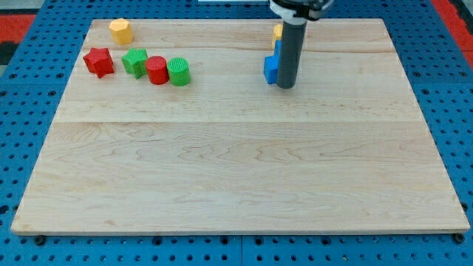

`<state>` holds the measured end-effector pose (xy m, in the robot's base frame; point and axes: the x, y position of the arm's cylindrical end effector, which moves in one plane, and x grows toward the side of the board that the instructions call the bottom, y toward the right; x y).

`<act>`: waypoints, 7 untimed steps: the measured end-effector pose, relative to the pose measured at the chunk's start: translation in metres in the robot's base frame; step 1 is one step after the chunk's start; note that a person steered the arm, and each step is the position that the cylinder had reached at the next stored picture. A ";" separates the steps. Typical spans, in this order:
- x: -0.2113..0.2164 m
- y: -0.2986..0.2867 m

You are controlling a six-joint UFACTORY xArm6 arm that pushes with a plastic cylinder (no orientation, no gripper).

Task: Move the blue blocks below the yellow heart

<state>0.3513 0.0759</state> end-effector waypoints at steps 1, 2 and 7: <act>-0.023 -0.017; -0.011 -0.038; -0.090 -0.115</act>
